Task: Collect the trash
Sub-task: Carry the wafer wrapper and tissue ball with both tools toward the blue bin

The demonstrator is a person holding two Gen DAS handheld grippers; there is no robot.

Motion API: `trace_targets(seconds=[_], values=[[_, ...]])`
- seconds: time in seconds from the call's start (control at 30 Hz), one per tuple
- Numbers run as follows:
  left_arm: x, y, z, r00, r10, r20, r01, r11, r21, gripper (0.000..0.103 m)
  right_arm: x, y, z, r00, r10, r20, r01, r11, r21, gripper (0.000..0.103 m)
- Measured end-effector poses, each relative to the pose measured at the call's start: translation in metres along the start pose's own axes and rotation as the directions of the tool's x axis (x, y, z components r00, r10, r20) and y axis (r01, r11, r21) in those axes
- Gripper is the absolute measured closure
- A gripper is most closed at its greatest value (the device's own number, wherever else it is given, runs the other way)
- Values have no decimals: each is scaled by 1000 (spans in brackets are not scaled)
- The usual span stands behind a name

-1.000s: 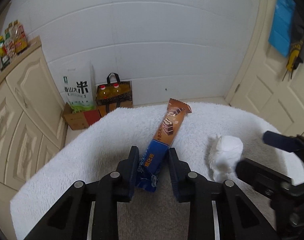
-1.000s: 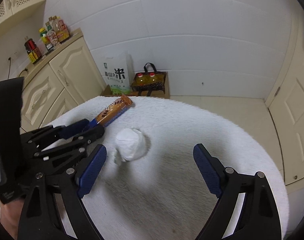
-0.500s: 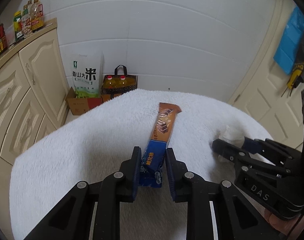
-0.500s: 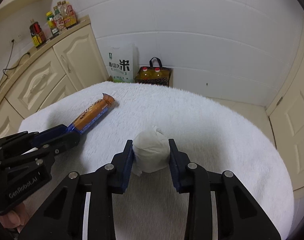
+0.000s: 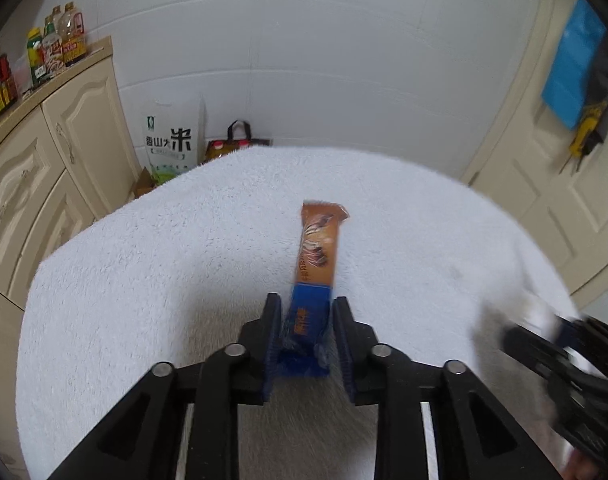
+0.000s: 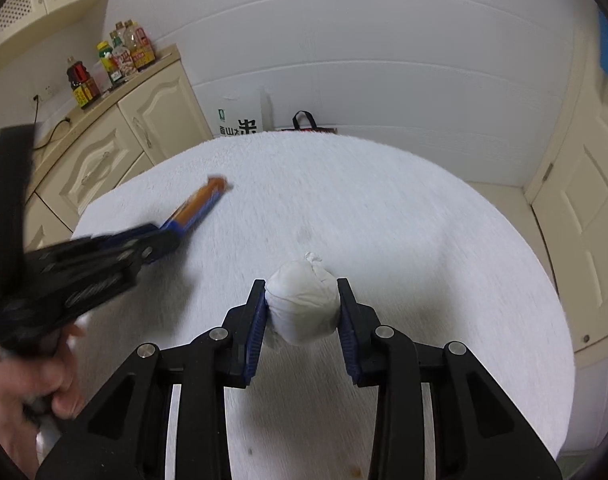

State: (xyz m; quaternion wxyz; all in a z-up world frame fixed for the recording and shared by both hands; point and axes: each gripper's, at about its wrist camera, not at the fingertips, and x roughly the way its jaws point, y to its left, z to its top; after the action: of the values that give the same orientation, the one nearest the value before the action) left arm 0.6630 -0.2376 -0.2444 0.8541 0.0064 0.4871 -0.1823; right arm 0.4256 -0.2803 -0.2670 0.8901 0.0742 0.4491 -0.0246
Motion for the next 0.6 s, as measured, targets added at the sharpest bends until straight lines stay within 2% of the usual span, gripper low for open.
trace_targets(seconds=[0.13,0.2,0.3,0.43,0.6], values=[[31,-1,20,1000,-10,3,10,1000,-9,80,-18,-5,-11,1000,0,13,0,1000,19,70],[36,-1,24,1000,-26,10,26,1000,-17,87,-24,-9,-13,1000,-3,18,3,1000,27,70],[42,-1,24,999,-42,22,42,999,-12,87,-32,-15,-16,1000,-2,26,0,999,41,70],[39,-1,16,998,-50,50,50,999,0,87,-44,-23,-19,999,6,41,-8,999,53,70],[14,-12,-7,993,-66,99,63,998,28,87,-68,-38,-24,997,7,78,-14,996,89,70]])
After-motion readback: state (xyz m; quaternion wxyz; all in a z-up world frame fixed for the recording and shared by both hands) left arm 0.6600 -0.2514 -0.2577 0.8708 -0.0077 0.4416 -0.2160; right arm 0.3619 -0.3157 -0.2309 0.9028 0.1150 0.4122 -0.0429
